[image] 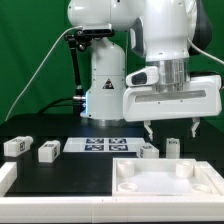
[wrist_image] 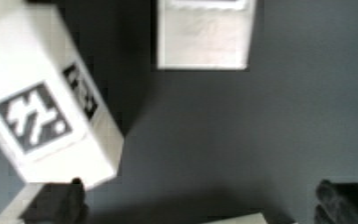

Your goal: Assemble one leg

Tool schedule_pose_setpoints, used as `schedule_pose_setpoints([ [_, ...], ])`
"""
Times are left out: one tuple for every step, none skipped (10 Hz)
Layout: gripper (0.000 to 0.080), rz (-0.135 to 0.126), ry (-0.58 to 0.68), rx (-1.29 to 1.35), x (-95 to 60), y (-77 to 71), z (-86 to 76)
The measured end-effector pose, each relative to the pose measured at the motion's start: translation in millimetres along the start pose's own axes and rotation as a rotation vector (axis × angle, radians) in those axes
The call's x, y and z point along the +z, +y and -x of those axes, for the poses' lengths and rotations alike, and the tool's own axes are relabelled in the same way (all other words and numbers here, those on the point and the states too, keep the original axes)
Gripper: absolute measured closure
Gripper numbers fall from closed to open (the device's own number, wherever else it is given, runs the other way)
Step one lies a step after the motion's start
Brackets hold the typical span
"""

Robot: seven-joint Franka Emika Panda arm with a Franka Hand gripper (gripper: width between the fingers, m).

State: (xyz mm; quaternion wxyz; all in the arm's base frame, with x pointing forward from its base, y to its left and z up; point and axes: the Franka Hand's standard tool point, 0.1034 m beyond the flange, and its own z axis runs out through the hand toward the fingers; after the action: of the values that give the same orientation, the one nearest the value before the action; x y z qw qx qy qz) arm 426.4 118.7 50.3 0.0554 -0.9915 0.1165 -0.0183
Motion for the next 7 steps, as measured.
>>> schedule_pose_setpoints([
  [0.0151, -0.003, 0.001, 0.041, 0.4, -2.7, 1.8],
  [0.0151, -0.007, 0.001, 0.079, 0.0, -2.9, 1.1],
  [0.0151, -0.005, -0.009, 0.062, 0.2, -3.0, 1.7],
  [0.0151, -0.004, -0.013, 0.041, 0.6, -4.9, 3.5],
  [0.0151, 0.003, -0.048, 0.017, 1.9, -4.0, 7.1],
  [0.0151, 0.02, -0.163, -0.016, 1.7, -1.4, 12.1],
  [0.0151, 0.025, -0.237, -0.017, -0.2, -2.5, 11.1],
])
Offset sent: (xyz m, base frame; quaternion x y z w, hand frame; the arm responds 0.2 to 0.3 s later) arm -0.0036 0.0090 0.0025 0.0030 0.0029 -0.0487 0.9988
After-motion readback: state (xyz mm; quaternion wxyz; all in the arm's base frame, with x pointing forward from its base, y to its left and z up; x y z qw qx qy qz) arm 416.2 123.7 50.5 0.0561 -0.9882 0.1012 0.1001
